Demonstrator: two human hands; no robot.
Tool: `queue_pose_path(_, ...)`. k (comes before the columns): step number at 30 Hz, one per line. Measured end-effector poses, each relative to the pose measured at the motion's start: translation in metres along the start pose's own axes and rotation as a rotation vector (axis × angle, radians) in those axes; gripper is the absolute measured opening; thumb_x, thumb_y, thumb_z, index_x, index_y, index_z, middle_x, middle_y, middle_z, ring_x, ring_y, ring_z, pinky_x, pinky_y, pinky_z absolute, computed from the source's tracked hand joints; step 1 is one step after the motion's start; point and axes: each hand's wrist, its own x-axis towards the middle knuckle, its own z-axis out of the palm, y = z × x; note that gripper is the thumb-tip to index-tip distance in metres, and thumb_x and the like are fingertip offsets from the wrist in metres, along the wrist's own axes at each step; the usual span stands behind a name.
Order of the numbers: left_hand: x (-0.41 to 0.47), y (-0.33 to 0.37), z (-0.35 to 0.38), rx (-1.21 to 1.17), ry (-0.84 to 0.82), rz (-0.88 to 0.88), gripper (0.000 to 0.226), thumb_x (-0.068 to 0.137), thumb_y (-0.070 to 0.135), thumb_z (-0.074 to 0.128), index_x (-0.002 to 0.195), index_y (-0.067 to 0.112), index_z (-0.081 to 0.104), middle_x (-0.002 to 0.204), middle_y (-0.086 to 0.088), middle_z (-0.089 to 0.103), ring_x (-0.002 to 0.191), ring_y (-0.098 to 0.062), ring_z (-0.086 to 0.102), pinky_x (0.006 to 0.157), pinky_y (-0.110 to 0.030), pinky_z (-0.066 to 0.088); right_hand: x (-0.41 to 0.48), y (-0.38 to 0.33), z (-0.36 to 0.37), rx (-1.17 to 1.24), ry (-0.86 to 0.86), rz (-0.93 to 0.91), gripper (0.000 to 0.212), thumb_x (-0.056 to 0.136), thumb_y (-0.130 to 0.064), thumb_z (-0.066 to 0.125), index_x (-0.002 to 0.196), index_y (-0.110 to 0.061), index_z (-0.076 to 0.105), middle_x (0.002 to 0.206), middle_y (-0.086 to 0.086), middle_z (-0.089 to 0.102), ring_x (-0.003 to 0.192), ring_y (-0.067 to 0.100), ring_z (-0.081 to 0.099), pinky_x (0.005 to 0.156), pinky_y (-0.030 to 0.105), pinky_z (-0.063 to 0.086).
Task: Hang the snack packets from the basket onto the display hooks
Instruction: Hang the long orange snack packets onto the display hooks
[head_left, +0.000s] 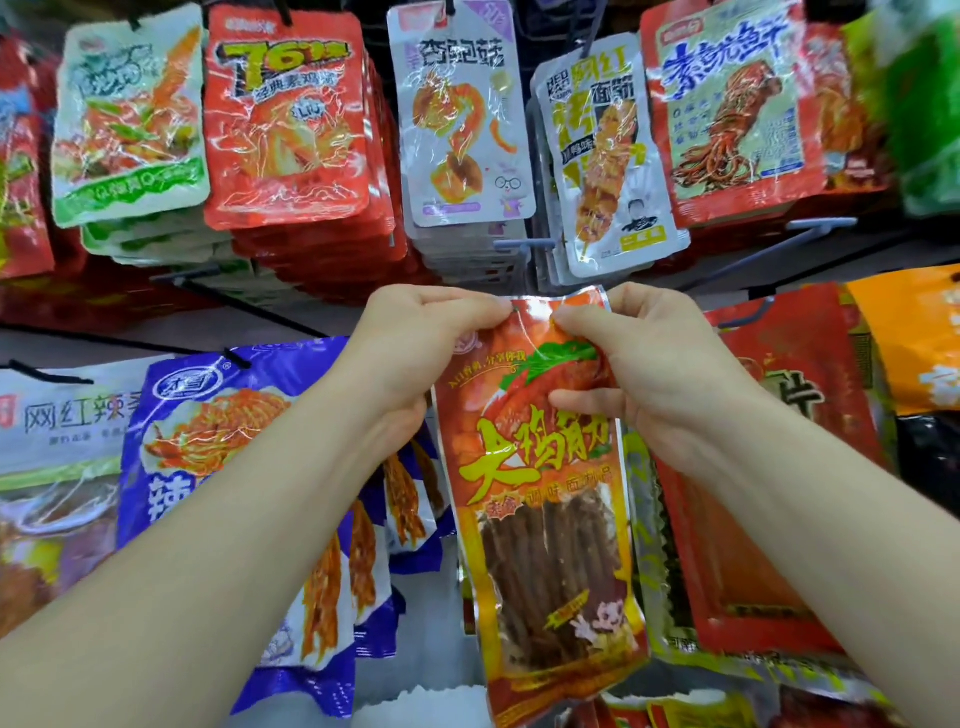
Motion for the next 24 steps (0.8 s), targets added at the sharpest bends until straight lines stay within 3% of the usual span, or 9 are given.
queue_pose_path(5,0.006,-0.004,-0.002,0.056,-0.012,0.018,0.008,0.079,0.008,0.073,0.072,0.011,0.075,0.069,-0.012,0.073,0.064,-0.024,0.07,0.064,-0.037,0.06,0.001,0.005,-0.001,0.005,0.029,0.022,0.018,0.088,-0.011,0.067,0.077,-0.012,0.053,0.089,0.012,0.054,0.071,0.022,0.062,0.043,0.025,0.052)
queue_pose_path(11,0.004,-0.019,-0.001,0.104,0.025,0.053,0.01,0.079,0.013,0.076,0.085,0.019,0.073,0.088,-0.015,0.073,0.076,-0.027,0.071,0.077,-0.048,0.059,0.003,0.015,-0.002,0.005,0.015,0.077,0.014,0.09,-0.014,0.066,0.082,-0.012,0.054,0.094,0.013,0.057,0.075,0.023,0.064,0.045,0.025,0.053)
queue_pose_path(14,-0.012,-0.023,0.003,0.074,0.13,0.126,0.041,0.077,0.012,0.078,0.102,0.033,0.053,0.098,-0.015,0.068,0.073,-0.028,0.071,0.064,-0.048,0.06,0.003,0.017,-0.004,0.021,-0.015,0.085,0.011,0.092,-0.015,0.064,0.099,-0.014,0.056,0.103,0.012,0.059,0.076,0.022,0.066,0.045,0.026,0.053)
queue_pose_path(17,-0.051,-0.042,0.008,0.134,0.1,0.208,0.048,0.079,0.005,0.073,0.102,0.039,0.046,0.102,0.001,0.066,0.082,-0.029,0.069,0.066,-0.052,0.058,-0.005,0.021,-0.011,-0.047,-0.066,-0.019,0.044,0.094,-0.008,0.059,0.124,-0.035,0.041,0.091,0.006,0.057,0.057,0.012,0.062,0.044,0.028,0.052)
queue_pose_path(19,-0.078,-0.063,0.011,0.179,0.039,0.2,0.055,0.077,-0.002,0.072,0.104,0.04,0.05,0.1,0.014,0.065,0.085,-0.016,0.069,0.073,-0.043,0.058,-0.01,0.028,-0.019,-0.273,-0.158,-0.194,0.06,0.093,-0.001,0.056,0.125,-0.047,0.036,0.084,0.001,0.061,0.053,0.013,0.058,0.043,0.027,0.05)
queue_pose_path(21,-0.096,-0.08,0.012,0.141,-0.016,0.152,0.068,0.075,-0.008,0.072,0.114,0.043,0.051,0.103,0.024,0.065,0.086,-0.004,0.068,0.074,-0.023,0.055,-0.013,0.037,-0.028,-0.514,-0.212,-0.35,0.061,0.088,0.004,0.056,0.124,-0.043,0.043,0.087,0.002,0.064,0.053,0.015,0.054,0.045,0.027,0.048)
queue_pose_path(24,-0.112,-0.093,0.012,0.187,-0.051,0.12,0.09,0.074,-0.003,0.076,0.129,0.057,0.037,0.108,0.046,0.052,0.096,0.011,0.06,0.074,-0.006,0.046,-0.023,0.044,-0.041,-0.68,-0.256,-0.358,0.068,0.082,0.004,0.059,0.127,-0.045,0.046,0.085,0.016,0.062,0.054,0.026,0.047,0.057,0.038,0.047)
